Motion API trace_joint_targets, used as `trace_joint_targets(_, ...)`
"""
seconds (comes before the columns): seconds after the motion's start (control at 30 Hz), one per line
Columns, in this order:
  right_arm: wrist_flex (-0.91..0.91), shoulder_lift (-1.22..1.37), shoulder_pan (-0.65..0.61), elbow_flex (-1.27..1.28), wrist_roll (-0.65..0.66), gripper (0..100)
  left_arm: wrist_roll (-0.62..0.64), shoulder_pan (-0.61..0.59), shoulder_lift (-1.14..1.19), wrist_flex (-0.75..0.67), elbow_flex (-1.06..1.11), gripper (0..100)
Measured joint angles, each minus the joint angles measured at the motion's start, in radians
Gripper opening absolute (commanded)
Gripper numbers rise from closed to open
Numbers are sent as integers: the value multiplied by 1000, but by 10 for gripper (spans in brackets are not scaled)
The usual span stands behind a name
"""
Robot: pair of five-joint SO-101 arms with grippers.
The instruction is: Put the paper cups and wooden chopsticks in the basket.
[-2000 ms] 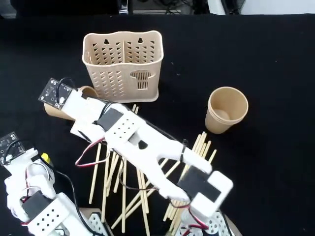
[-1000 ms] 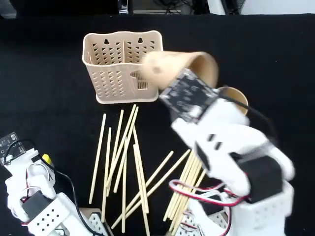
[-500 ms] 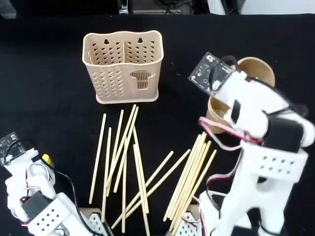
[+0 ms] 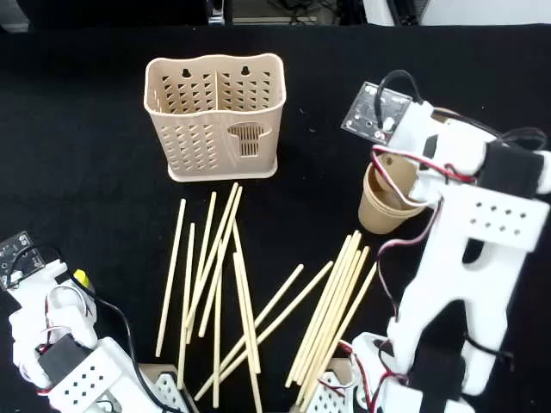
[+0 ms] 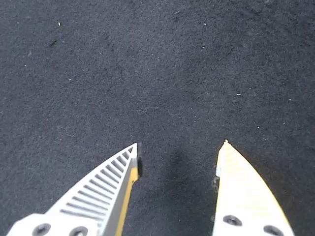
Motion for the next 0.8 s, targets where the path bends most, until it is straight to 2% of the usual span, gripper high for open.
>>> trace_joint_targets(0.33, 0, 112, 0, 0, 3, 28, 0, 0, 0, 0, 0, 267)
trace_joint_targets(0.57, 0, 117, -5, -15, -5, 327, 0, 0, 0, 0, 0, 267)
trace_joint_targets(0.7, 0, 83, -71, -20, -18, 335, 0, 0, 0, 0, 0, 267)
trace_joint_targets(0.8, 0, 28, -130, -23, -91, 325, 0, 0, 0, 0, 0, 267)
